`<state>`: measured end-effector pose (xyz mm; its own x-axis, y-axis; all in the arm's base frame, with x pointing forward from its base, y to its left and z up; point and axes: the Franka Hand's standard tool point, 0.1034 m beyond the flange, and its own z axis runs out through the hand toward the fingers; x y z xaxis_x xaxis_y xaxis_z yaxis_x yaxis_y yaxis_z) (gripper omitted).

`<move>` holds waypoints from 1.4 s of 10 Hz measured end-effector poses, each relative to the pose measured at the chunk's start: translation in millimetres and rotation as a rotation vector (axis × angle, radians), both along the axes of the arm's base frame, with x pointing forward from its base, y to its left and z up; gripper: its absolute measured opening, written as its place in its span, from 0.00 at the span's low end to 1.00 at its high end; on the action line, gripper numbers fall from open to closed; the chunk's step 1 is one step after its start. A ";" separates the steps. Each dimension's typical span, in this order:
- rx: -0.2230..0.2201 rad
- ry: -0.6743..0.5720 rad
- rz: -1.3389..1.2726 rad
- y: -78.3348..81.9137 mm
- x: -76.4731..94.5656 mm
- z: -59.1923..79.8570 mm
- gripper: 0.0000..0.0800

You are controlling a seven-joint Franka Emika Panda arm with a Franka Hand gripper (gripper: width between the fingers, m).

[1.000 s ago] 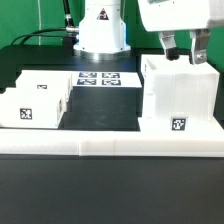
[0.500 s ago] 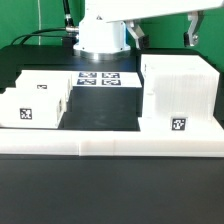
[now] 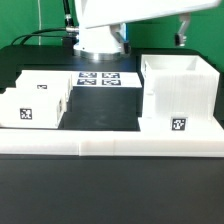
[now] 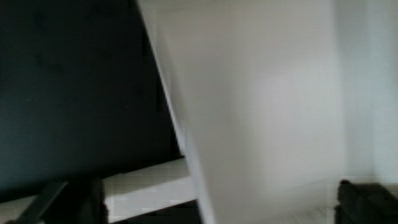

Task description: Assemble drawer

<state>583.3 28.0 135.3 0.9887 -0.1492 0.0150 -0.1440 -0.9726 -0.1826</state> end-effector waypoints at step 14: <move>-0.120 -0.031 0.084 -104.9 -53.4 -83.1 0.81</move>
Offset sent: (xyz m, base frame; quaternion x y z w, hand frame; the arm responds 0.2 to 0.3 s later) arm -0.0044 -0.0425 -0.0218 0.0182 0.0116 -0.0807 0.9965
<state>529.9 -76.9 52.2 0.9964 -0.0616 0.0587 -0.0576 -0.9960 -0.0679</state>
